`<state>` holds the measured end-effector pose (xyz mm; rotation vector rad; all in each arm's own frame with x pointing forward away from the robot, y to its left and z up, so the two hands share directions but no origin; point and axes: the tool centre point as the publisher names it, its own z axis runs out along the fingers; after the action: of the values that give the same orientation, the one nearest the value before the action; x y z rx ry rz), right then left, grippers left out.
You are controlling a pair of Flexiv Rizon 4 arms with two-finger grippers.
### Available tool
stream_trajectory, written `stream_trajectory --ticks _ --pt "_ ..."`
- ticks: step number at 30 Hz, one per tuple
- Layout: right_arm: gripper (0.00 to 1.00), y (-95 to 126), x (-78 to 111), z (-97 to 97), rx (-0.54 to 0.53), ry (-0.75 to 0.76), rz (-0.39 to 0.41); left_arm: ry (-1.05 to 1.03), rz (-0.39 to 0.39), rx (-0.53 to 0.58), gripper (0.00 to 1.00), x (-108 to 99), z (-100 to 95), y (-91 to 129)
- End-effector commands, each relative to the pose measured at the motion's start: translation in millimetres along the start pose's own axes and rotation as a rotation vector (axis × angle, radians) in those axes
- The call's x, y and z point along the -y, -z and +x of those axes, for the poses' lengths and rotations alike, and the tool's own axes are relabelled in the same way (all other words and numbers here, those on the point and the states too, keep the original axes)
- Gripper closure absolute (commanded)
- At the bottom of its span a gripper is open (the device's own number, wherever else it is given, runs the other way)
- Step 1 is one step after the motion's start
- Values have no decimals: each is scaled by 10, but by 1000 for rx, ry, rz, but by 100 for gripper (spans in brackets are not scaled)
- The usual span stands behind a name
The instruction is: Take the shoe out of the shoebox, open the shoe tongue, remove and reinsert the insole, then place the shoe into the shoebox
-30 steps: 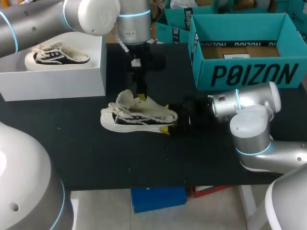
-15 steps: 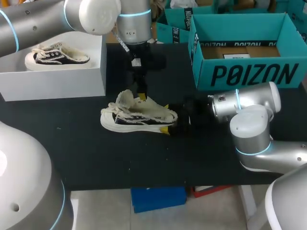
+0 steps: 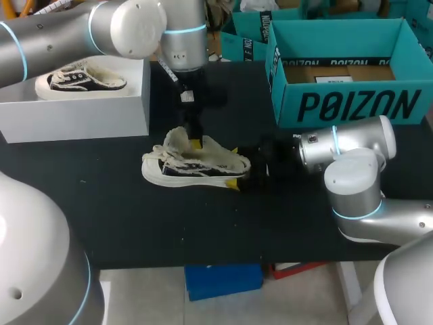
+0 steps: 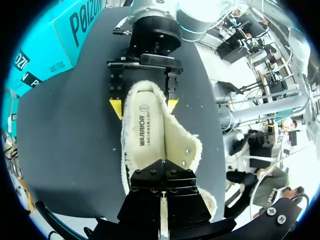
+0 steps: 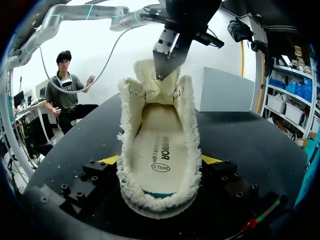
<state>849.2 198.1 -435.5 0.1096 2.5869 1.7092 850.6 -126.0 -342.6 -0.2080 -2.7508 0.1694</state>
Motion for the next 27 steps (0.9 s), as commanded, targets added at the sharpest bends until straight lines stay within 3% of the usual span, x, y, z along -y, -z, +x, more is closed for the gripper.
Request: stream_trajectory --ticks 1,27 --pt "100 -7 26 -5 1 -1 0 -8 3 -18 100 -20 -60 -116" --pt "100 -7 26 -5 1 -1 0 40 -12 -49 100 8 89 -535"
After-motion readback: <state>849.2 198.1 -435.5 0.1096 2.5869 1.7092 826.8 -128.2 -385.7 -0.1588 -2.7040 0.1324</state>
